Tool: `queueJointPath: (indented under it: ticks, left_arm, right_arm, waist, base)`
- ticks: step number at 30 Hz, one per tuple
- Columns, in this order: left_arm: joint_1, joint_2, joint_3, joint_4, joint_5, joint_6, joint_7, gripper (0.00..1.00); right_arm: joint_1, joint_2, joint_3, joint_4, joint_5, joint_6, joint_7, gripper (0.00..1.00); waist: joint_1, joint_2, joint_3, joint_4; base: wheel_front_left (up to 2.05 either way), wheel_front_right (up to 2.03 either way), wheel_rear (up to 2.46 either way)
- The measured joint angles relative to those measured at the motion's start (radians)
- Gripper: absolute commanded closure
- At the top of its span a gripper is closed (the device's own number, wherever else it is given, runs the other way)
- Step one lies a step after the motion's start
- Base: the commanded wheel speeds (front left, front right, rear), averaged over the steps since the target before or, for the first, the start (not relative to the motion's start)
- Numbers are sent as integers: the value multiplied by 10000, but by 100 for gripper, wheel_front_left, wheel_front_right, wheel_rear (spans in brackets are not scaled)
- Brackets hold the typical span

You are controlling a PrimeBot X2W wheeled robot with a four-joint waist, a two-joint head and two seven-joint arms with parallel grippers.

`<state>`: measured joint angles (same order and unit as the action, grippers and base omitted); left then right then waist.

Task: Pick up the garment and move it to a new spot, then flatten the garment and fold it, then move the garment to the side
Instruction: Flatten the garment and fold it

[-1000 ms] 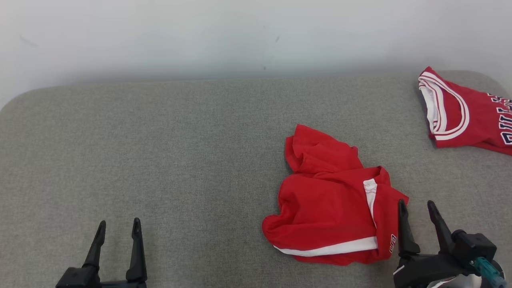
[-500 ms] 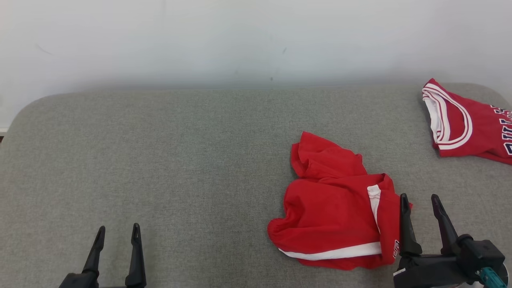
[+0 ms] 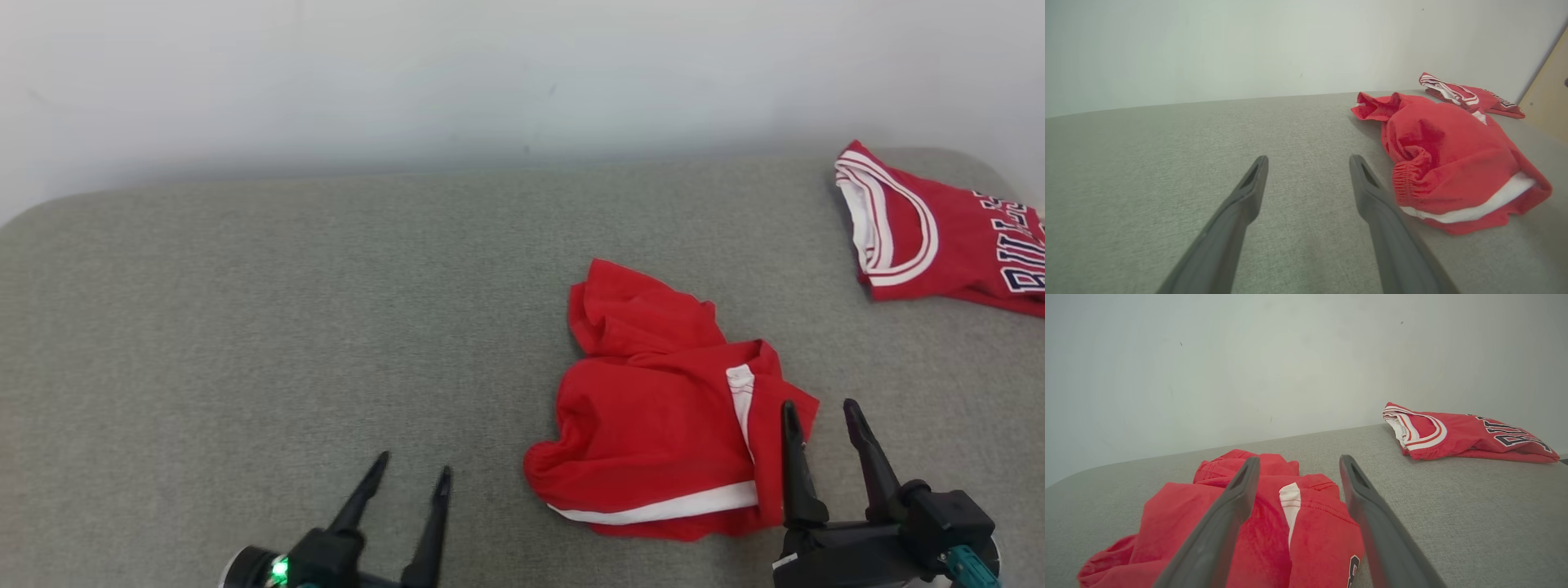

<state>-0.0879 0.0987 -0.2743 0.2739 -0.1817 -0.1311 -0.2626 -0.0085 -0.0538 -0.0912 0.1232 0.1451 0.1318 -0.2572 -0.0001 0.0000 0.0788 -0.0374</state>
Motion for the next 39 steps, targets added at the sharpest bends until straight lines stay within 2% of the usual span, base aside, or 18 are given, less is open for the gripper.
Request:
queueJointPath:
  ticks: [11, 16, 17, 18, 19, 24, 32, 39]
  left_arm:
    - [-1651, 472, -2155, 1488, -729, 0, 0, 0]
    - [-2012, 671, -2698, 2238, -1179, -2, 0, 2]
    - [-2083, 669, -2731, 2341, -1267, 0, 0, 23]
    - [-2162, 665, -2780, 2428, -1329, -2, 0, 65]
    - [-2237, 667, -2836, 2520, -1379, 0, 0, 100]
    - [-2402, 550, -2790, 2589, -1707, -2, 0, 100]
    - [-2296, 675, -1319, 1664, -1524, 190, 0, 100]
    - [-1350, 943, -42, 821, -1321, 443, 0, 100]
  right_arm:
    - [-357, 13, 176, 184, 309, 0, -38, 0]
    - [-421, 12, 155, 111, 401, 0, -42, 0]
    - [-429, 13, 150, 94, 405, 0, -42, 0]
    - [-430, 13, 148, 82, 414, 0, -42, 0]
    - [-431, 13, 132, 81, 416, 0, -42, 0]
    - [-418, 15, 33, 31, 414, 0, -44, 0]
    - [-307, 17, -94, 15, 297, 0, -44, 0]
    - [-244, 17, -13, 94, 255, 0, -44, 0]
  waist:
    - [1, 1, 608, -1019]
    - [1, 1, 907, -1442]
    - [1, 0, 956, -1505]
    - [1, 1, 1001, -1561]
    - [1, 1, 1034, -1606]
    - [1, 1, 1039, -1552]
    - [1, 0, 833, -917]
    - [1, 1, 539, -77]
  base:
    - [0, 0, 0]
    - [0, 0, 0]
    - [0, 0, 0]
    - [0, 0, 0]
    - [0, 0, 0]
    - [0, 0, 0]
    - [0, 0, 0]
    - [0, 0, 0]
